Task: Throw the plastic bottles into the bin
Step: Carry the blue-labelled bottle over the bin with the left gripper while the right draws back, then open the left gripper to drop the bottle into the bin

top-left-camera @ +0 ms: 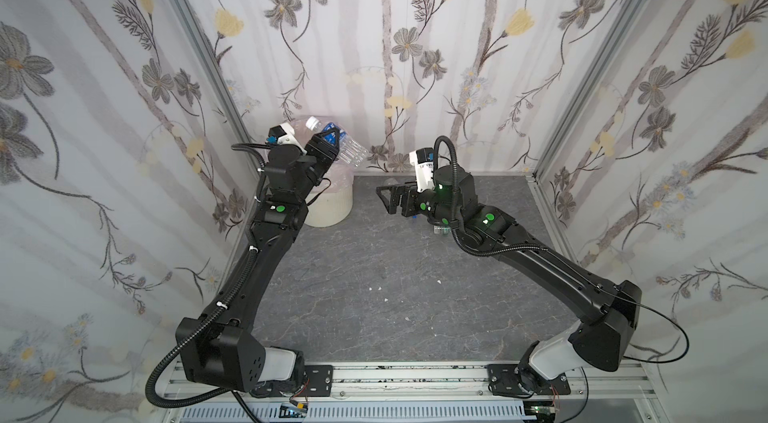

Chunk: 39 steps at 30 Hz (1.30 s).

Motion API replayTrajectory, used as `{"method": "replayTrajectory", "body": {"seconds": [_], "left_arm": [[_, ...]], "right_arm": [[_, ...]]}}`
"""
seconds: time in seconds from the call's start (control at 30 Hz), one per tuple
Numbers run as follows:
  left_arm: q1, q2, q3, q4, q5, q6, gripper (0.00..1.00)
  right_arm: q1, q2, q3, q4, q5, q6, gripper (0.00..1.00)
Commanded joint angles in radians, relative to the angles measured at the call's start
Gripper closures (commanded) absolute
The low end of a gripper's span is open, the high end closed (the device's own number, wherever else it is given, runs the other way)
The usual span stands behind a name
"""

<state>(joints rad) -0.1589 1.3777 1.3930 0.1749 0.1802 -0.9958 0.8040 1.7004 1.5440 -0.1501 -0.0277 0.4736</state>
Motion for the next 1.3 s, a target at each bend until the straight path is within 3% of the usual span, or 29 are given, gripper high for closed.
{"method": "replayTrajectory", "body": {"seconds": [0.0, 0.3, 0.57, 0.6, 0.7, 0.83, 1.27], "left_arm": [[0.056, 0.013, 0.078, 0.029, -0.018, -0.015, 0.42], [0.178, 0.073, 0.31, 0.03, -0.029, -0.06, 0.4], [0.208, 0.296, 0.342, 0.025, 0.051, -0.121, 0.34], [0.222, 0.351, 0.354, 0.025, 0.113, -0.165, 0.31], [0.231, 0.473, 0.463, -0.083, 0.238, -0.183, 0.02], [0.218, 0.413, 0.409, -0.116, 0.173, -0.145, 0.0], [0.177, 0.229, 0.323, -0.135, 0.135, -0.05, 0.0]], "right_arm": [[-0.001, 0.016, 0.027, 0.037, -0.012, 0.0, 0.0], [0.0, 0.045, 0.037, 0.043, -0.021, -0.002, 0.0], [-0.002, 0.095, 0.07, 0.036, -0.042, 0.006, 0.0], [-0.002, 0.1, 0.074, 0.034, -0.048, 0.008, 0.0], [-0.002, 0.105, 0.076, 0.031, -0.054, 0.017, 0.0], [-0.002, 0.102, 0.064, 0.029, -0.051, 0.025, 0.0], [-0.001, 0.058, -0.013, 0.059, -0.053, 0.054, 0.0]]}}
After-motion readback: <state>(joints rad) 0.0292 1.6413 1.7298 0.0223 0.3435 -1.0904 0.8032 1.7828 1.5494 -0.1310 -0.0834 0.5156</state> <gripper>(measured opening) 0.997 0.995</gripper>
